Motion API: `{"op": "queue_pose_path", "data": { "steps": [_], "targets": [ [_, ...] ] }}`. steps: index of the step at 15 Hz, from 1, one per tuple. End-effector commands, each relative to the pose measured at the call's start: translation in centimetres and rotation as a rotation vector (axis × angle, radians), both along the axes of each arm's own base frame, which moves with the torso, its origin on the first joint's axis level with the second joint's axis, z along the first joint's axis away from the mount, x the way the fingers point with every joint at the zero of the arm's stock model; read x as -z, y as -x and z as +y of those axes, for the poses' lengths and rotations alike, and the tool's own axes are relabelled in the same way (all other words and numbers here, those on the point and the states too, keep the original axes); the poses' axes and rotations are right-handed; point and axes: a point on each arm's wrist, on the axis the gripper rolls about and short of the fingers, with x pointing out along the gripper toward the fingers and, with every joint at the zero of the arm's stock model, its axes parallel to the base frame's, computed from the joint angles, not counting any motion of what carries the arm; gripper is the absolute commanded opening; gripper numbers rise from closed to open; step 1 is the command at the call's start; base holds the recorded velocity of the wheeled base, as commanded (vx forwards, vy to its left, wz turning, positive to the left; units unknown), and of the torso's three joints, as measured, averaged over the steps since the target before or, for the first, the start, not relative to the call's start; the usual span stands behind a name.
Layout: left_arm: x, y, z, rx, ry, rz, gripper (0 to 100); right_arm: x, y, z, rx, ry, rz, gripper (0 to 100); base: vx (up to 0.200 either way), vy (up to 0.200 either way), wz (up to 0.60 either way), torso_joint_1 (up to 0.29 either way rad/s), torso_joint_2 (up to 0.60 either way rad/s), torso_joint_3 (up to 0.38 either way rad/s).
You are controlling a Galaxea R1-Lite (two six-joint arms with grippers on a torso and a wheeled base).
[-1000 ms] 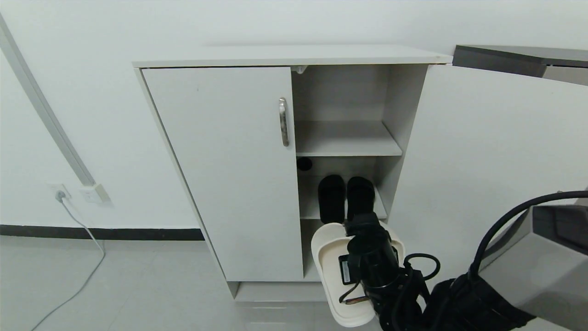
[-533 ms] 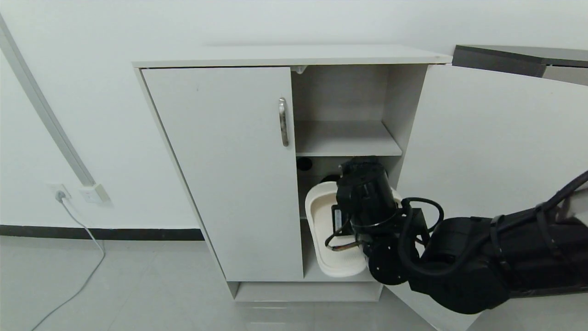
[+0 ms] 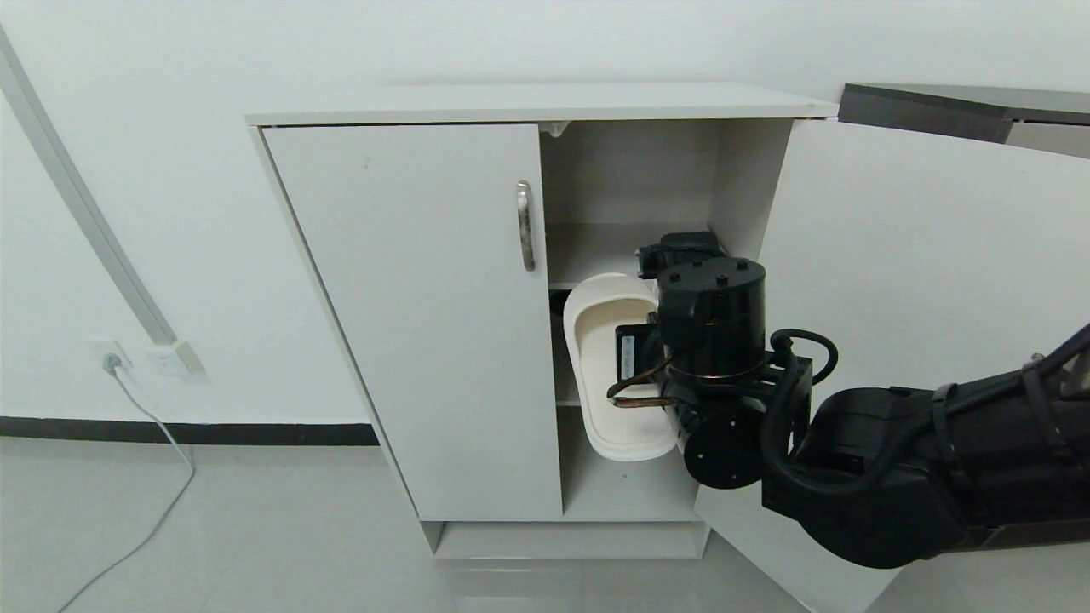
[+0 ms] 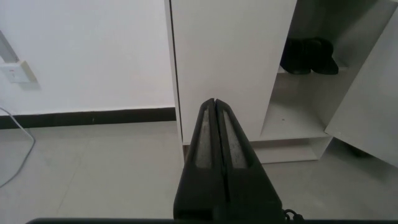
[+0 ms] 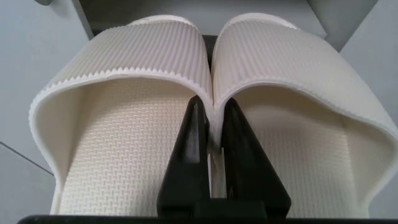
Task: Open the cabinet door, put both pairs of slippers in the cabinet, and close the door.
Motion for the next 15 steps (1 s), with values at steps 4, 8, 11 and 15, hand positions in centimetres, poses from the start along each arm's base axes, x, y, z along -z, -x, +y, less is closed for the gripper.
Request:
{"op": "queue_pose_path", "data": {
  "steps": [4,8,11,15],
  "targets": [
    [0.00,-0.01,0.00,0.000,0.000,0.001,0,0.19,-0.27,-0.15,0.007,0.005,0.004,0,0.000,0.000,0.00,0.000,0.00,0.000],
    [0.00,-0.01,0.00,0.000,0.000,0.001,0,0.23,-0.30,-0.20,0.008,0.006,0.005,0,0.200,0.000,0.00,-0.002,0.00,-0.001],
    [0.00,-0.01,0.00,0.000,0.000,0.001,0,0.19,-0.35,-0.23,0.010,0.005,0.004,0,0.200,0.000,0.00,-0.007,0.01,0.007],
    [0.00,-0.01,0.00,0.000,0.000,0.001,0,0.23,-0.35,-0.24,0.010,0.006,0.005,0,0.200,0.000,0.00,0.000,0.00,0.005]
  ]
}}
